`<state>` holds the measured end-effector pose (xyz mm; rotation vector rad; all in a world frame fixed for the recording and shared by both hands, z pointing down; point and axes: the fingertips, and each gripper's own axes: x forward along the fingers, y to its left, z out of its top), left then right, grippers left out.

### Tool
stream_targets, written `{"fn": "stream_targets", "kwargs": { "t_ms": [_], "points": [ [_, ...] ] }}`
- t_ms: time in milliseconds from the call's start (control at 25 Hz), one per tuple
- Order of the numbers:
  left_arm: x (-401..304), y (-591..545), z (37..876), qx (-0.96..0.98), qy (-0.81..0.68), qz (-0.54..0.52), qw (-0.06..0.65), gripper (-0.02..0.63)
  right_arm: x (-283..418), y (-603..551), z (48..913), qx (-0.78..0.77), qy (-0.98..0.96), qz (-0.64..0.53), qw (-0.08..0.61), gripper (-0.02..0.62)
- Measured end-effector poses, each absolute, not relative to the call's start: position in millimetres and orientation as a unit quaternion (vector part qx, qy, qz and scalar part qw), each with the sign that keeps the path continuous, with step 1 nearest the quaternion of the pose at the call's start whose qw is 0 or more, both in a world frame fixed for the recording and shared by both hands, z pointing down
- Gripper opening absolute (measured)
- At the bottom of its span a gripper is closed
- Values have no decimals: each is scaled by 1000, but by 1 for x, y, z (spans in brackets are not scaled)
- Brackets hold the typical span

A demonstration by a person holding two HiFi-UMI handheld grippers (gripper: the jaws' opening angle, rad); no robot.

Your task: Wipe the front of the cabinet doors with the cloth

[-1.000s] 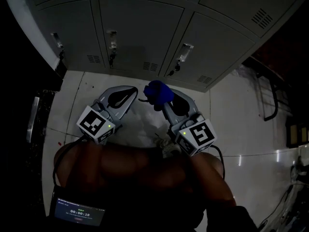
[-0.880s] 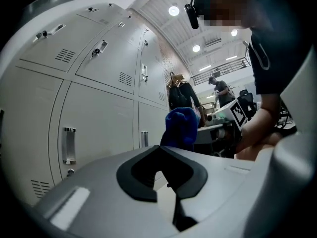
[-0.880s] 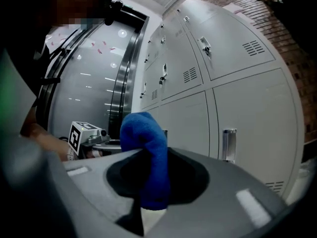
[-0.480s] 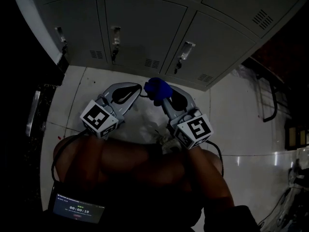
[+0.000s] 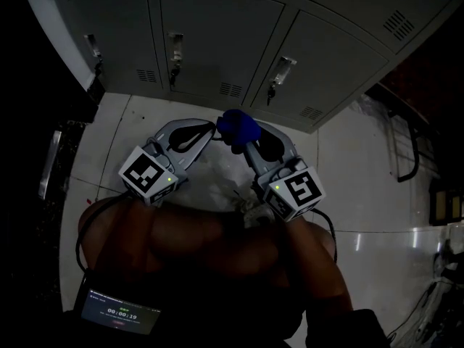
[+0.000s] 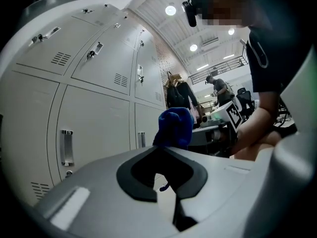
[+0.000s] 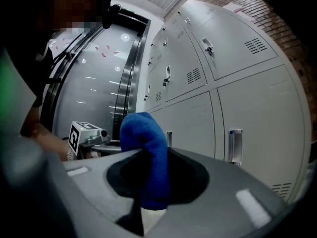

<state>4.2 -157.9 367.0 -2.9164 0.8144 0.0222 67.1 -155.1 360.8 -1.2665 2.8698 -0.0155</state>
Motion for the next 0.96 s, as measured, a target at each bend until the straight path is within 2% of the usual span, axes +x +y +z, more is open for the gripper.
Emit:
{"fn": "stream_targets", "kwargs": {
  "t_ms": [960],
  "points": [
    [3, -157, 365, -960, 273, 9, 60, 6, 64, -154, 359, -399, 917, 0, 3, 81]
  ]
}}
